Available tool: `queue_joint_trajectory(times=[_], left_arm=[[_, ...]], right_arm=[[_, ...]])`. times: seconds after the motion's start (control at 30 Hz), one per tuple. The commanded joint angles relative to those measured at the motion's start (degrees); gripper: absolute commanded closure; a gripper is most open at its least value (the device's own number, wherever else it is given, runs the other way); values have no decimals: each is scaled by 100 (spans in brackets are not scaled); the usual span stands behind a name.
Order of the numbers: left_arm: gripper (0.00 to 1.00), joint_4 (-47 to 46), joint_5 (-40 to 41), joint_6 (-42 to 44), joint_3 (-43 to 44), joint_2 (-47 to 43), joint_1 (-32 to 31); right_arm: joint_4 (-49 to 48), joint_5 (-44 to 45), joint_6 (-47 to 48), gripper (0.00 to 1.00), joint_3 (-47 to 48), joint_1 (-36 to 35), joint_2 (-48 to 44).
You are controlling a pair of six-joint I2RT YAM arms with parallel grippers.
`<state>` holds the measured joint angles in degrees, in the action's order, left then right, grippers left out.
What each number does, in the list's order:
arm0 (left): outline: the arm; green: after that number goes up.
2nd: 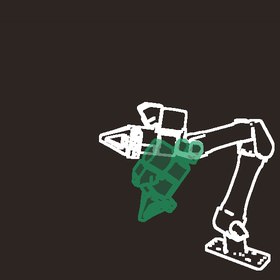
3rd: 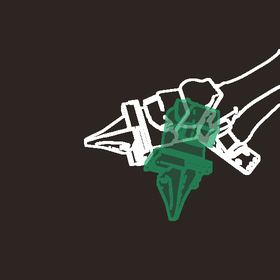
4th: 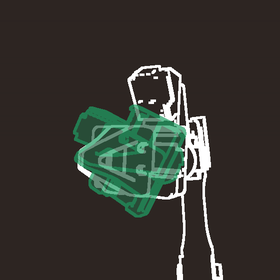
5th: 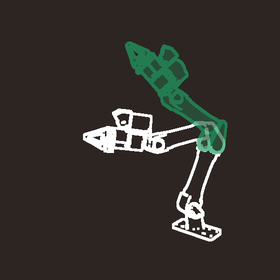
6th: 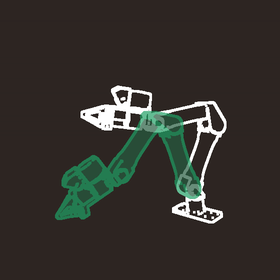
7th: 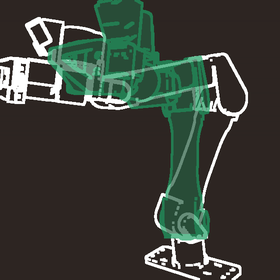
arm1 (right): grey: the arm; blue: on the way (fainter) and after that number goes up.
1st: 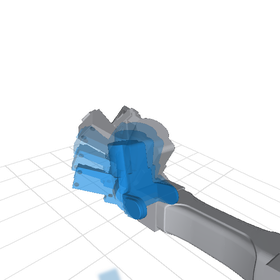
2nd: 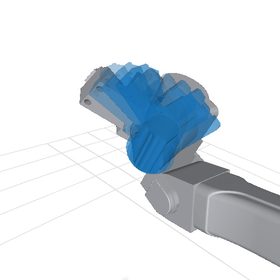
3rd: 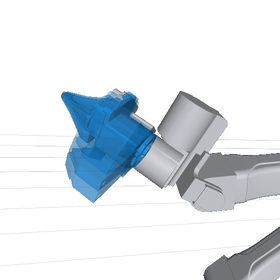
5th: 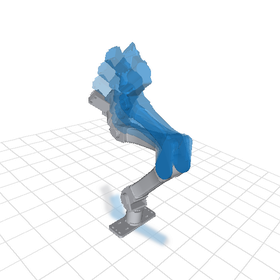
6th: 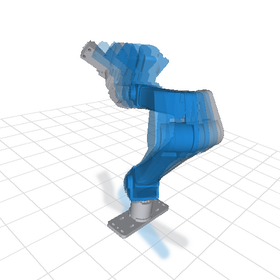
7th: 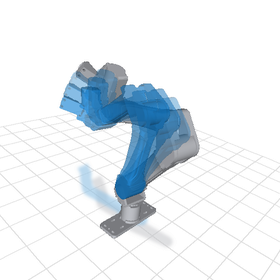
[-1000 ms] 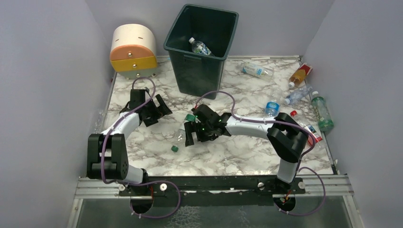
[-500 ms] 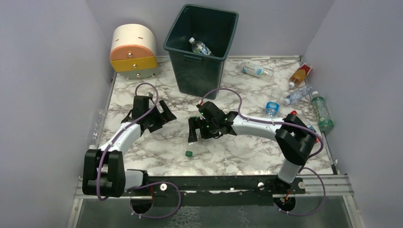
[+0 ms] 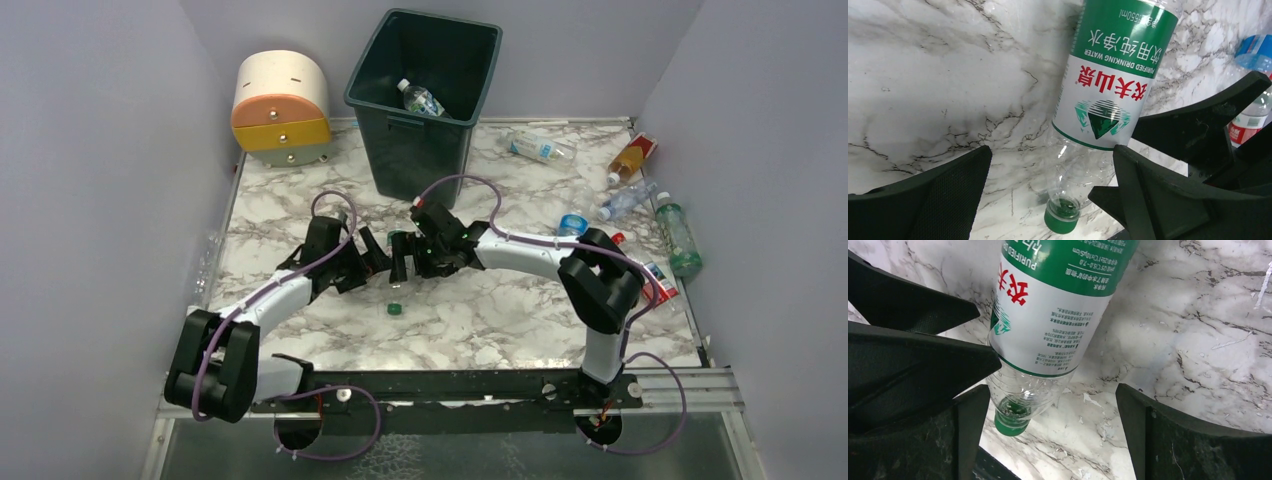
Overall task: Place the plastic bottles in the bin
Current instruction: Pick up the plastic bottle at the center of the board.
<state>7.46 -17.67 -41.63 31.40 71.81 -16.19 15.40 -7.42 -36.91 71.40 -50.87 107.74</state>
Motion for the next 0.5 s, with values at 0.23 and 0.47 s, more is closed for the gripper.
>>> queue_joint_trajectory(times=[0.23, 0.47], left_arm=[[4, -612, -171, -275, -45, 105, -84], [1, -174, 162, -347, 301, -1364, -38]], right_arm=[[-90, 307, -7, 1, -60, 209, -194], [-138, 263, -2, 1, 276, 240, 21]])
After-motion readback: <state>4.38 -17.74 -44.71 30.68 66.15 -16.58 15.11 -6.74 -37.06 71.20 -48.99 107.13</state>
